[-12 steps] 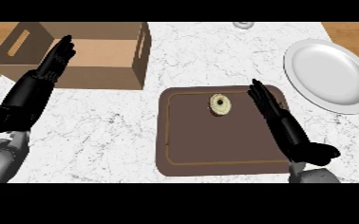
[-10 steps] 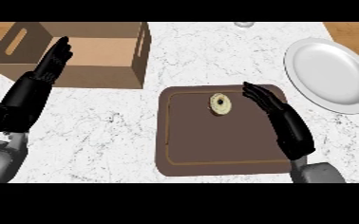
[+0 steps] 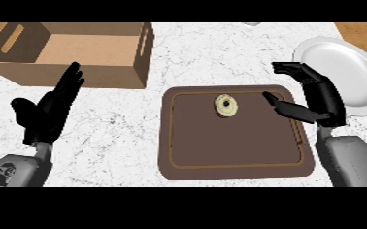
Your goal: Pick the cupcake from the tray and place it in the plate
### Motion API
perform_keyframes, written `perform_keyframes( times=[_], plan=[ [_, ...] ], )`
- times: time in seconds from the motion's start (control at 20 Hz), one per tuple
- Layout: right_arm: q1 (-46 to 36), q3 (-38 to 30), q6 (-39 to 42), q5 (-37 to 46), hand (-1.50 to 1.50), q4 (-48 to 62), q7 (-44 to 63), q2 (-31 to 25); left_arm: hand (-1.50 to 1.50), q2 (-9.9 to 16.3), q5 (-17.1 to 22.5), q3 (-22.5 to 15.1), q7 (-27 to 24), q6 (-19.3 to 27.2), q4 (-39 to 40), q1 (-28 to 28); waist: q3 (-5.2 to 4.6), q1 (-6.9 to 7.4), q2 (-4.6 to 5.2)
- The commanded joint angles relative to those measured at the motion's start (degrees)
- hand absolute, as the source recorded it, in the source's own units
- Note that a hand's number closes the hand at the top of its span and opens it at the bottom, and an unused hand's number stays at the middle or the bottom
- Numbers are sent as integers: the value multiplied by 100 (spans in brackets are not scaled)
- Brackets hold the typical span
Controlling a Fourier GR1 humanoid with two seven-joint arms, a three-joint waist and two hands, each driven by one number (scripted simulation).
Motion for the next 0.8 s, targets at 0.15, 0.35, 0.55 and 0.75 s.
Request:
perform_keyframes(
  times=[0.15, 0.35, 0.55, 0.75],
  plan=[
    [-152, 72, 551, 484, -150, 1573, -1447, -141, 0, -266, 19, 91, 486, 90, 213, -110, 13, -2, -2],
    [139, 496, 284, 1175, -150, 1071, -1209, -356, 0, -423, -52, 139, 157, 0, 554, -93, 4, -88, -22],
    [163, 782, 287, 1530, -150, 526, -481, -458, 0, -292, -7, 296, 129, -167, 393, 168, 1, -76, -43],
    [-137, 793, 447, 1643, -150, 271, 211, -450, 0, -581, -299, 203, -249, -131, 695, 191, 1, -75, -31]
  ],
)
